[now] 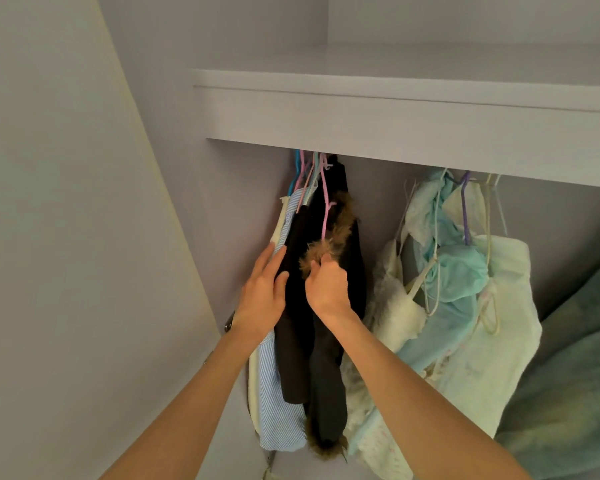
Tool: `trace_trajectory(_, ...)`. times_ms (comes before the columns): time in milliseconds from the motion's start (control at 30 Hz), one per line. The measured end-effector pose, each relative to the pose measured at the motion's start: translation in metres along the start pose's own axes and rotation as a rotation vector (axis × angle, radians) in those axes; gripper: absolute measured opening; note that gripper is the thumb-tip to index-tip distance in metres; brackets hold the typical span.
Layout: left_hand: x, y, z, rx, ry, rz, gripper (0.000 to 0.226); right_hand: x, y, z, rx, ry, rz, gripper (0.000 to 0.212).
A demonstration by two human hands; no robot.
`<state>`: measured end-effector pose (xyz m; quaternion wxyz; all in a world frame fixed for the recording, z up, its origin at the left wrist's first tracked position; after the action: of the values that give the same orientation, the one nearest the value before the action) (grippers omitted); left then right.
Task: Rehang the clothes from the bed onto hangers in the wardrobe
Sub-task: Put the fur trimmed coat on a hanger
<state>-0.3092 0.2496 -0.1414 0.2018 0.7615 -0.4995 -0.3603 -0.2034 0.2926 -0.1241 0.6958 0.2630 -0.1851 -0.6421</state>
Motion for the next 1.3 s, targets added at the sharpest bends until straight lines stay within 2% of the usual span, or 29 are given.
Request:
trace_trajectory(67,0.001,0.0,0.001,0.038,-0.011,0.028,0.045,0.0,-0.007,-0.003,-0.044,-0.011,0.052,0.025)
trace_trajectory(167,0.001,0.002,0.002,0.035,0.001,0.032,0.045,0.0,-0.009,-0.006,-0.097,0.01,0.029,0.026)
trace_trajectory(300,0.0,0.001,0.002,0.032,0.022,0.016,0.044,0.006,0.002,-0.022,-0.123,0.144,-0.185,0.022)
trace_trajectory(433,0.001,-0.001,0.001,0.035,0.026,0.011,0.044,0.026,0.008,-0.029,-0.179,0.31,-0.31,0.021)
trace_trajectory(633,0.0,-0.001,-0.001,0.019,0.036,0.022,0.044,0.005,0.038,0.009,-0.147,0.421,-0.474,0.017)
trace_trajectory(867,-0.002,0.003,0.001,0.016,0.067,0.017,0.044,-0.033,0.046,0.014,-0.049,0.164,-0.363,0.026)
trace_trajectory(1200,-0.001,0.001,-0.003,0.074,0.065,0.028,0.045,-0.028,0.007,0.037,-0.032,0.181,-0.136,0.028)
trace_trajectory(1300,0.0,0.004,0.0,0.088,0.052,0.081,0.042,-0.033,0.004,0.031,0.009,0.189,-0.066,0.036)
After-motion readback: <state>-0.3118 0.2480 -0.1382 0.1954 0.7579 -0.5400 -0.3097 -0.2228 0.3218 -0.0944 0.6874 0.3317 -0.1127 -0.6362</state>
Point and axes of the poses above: each hand's wrist, its own x-axis away from the middle knuckle, its own y-axis out of the back of the hand, z = x × y, the point moved 1 cm from there along -x, towards the middle knuckle, and after that the axes turned 3 degrees about y, right-handed, at the moved point
